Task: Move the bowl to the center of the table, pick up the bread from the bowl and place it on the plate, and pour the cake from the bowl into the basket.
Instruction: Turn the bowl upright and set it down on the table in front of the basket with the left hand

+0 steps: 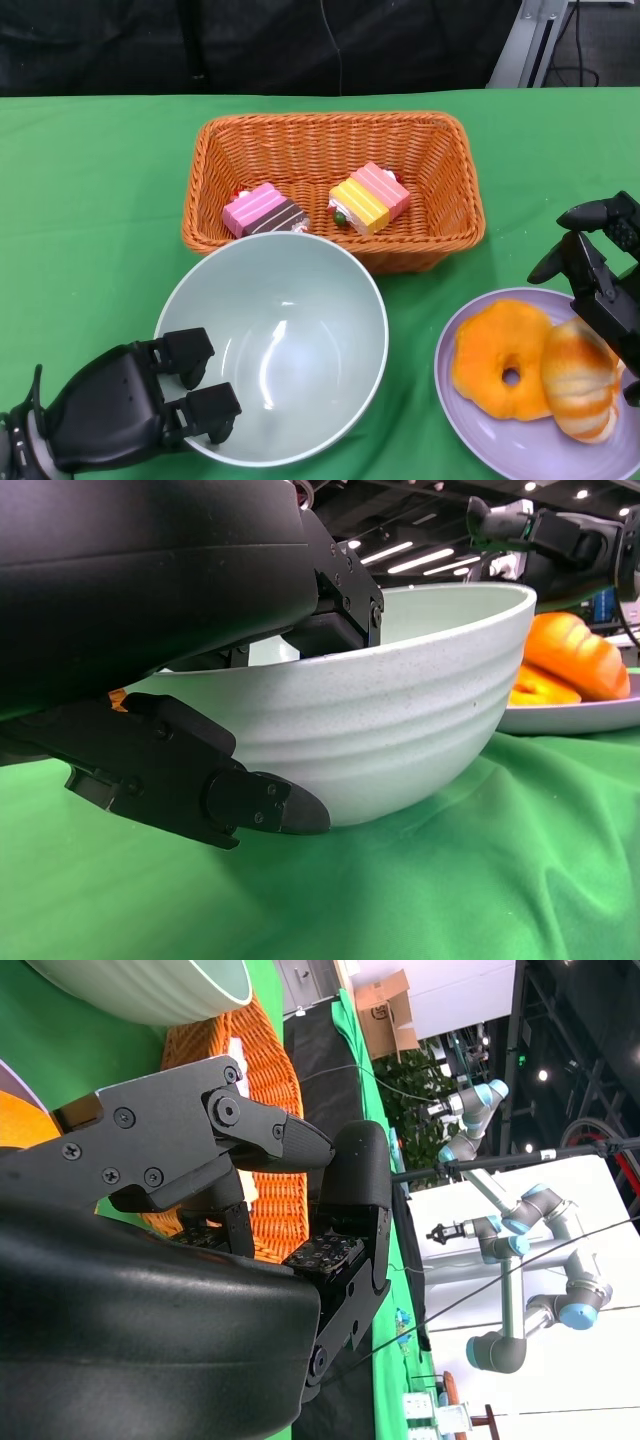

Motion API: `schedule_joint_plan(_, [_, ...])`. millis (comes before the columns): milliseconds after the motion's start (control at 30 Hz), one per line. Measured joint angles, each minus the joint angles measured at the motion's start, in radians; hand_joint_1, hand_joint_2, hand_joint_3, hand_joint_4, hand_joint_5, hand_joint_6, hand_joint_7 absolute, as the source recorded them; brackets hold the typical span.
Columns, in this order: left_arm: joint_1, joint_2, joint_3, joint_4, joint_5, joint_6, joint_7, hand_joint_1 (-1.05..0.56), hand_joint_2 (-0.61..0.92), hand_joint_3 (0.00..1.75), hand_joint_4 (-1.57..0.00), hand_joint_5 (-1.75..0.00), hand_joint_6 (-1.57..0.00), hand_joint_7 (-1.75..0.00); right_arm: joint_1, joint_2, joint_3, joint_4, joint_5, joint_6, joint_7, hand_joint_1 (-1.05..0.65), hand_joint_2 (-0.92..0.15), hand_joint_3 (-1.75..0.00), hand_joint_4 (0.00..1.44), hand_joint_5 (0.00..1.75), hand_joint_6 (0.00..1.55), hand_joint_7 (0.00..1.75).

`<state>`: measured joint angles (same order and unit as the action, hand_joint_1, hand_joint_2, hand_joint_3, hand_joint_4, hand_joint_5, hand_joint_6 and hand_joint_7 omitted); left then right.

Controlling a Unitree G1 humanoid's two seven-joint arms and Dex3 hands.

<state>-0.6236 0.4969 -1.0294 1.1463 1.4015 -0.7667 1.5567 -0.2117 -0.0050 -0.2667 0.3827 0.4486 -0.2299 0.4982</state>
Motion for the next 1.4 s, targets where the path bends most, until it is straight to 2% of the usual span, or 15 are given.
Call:
schedule_joint_plan(133, [0.0,-0.023,-0.003,0.028,-0.021,0.006,-0.002,-0.14,0.92,0.26,-0.58,-1.75,-0.43,-1.75,0.002,0.0,0.001,-0.002,0.0,0.0,0.0,-0.09,-0.77,-0.78,0.73,1.74,0.61,1.45])
schedule_joint_plan(367, [-0.008,-0.043,-0.023,0.05,-0.032,0.008,-0.002,-0.15,0.92,0.26,-0.57,-1.75,-0.42,-1.75,0.003,0.0,0.001,-0.007,0.008,0.008,-0.002,-0.09,-0.79,-0.75,0.73,1.75,0.62,1.45])
schedule_joint_plan(400, [-0.01,-0.043,-0.027,0.05,-0.032,0.01,-0.001,-0.18,0.92,0.22,-0.54,-1.75,-0.47,-1.61,0.003,0.0,0.001,-0.007,0.008,0.009,-0.003,-0.08,-0.79,-0.76,0.73,1.75,0.62,1.44])
schedule_joint_plan(433, [-0.012,-0.043,-0.03,0.05,-0.032,0.011,-0.001,-0.24,0.92,0.15,-0.54,-1.66,-0.62,-1.25,0.003,0.0,0.001,-0.007,0.008,0.011,-0.005,-0.08,-0.78,-0.78,0.74,1.75,0.63,1.44])
schedule_joint_plan(500, [-0.015,-0.042,-0.035,0.044,-0.031,0.02,-0.001,-0.36,0.92,0.15,-0.52,-1.41,-0.7,-0.82,0.003,0.0,0.001,-0.007,0.008,0.012,-0.009,-0.07,-0.77,-0.8,0.74,1.75,0.63,1.44])
schedule_joint_plan(633, [-0.016,-0.027,-0.035,0.0,-0.031,0.025,0.0,-0.46,0.92,0.25,-0.5,-1.08,-0.74,-0.38,0.003,0.0,0.002,-0.007,0.008,0.012,-0.013,-0.08,-0.76,-0.81,0.73,1.75,0.62,1.45])
schedule_joint_plan(700, [-0.016,-0.017,-0.032,-0.023,-0.032,0.018,0.0,-0.5,0.92,0.27,-0.52,-0.81,-0.74,-0.18,0.003,0.0,0.002,-0.007,0.008,0.012,-0.013,-0.08,-0.76,-0.82,0.73,1.75,0.62,1.45])
schedule_joint_plan(733, [-0.016,-0.012,-0.03,-0.031,-0.032,0.014,0.0,-0.53,0.92,0.29,-0.55,-0.6,-0.73,-0.09,0.003,0.0,0.003,-0.007,0.008,0.012,-0.013,-0.07,-0.76,-0.82,0.74,1.75,0.62,1.45])
schedule_joint_plan(767, [-0.016,-0.007,-0.027,-0.036,-0.032,0.007,0.0,-0.54,0.92,0.29,-0.58,-0.49,-0.73,-0.05,0.003,0.0,0.003,-0.007,0.008,0.012,-0.013,-0.07,-0.76,-0.82,0.74,1.75,0.62,1.45])
schedule_joint_plan(800, [-0.016,0.001,-0.024,-0.042,-0.033,-0.001,0.0,-0.59,0.92,0.29,-0.57,-0.3,-0.67,-0.02,0.003,0.0,0.003,-0.007,0.008,0.011,-0.013,-0.07,-0.76,-0.83,0.74,1.75,0.62,1.45])
schedule_joint_plan(900, [-0.015,0.018,-0.012,-0.059,-0.035,-0.025,0.0,-0.7,0.92,0.32,-0.52,-0.09,-0.53,0.0,0.003,0.0,0.004,-0.007,0.008,0.007,-0.013,-0.08,-0.76,-0.82,0.74,1.75,0.62,1.46])
schedule_joint_plan(1200, [-0.014,0.042,0.02,-0.095,-0.036,-0.036,0.0,-0.83,0.92,0.43,-0.39,0.0,-0.35,0.0,0.003,0.0,0.005,-0.005,0.008,0.007,-0.013,-0.08,-0.77,-0.81,0.74,1.75,0.62,1.47])
schedule_joint_plan(1400, [-0.007,0.046,0.045,-0.098,-0.066,-0.089,0.0,-1.03,0.92,0.45,-0.19,0.0,-0.2,0.0,0.003,0.0,0.006,-0.003,0.008,0.007,-0.012,-0.09,-0.76,-0.81,0.74,1.75,0.61,1.48])
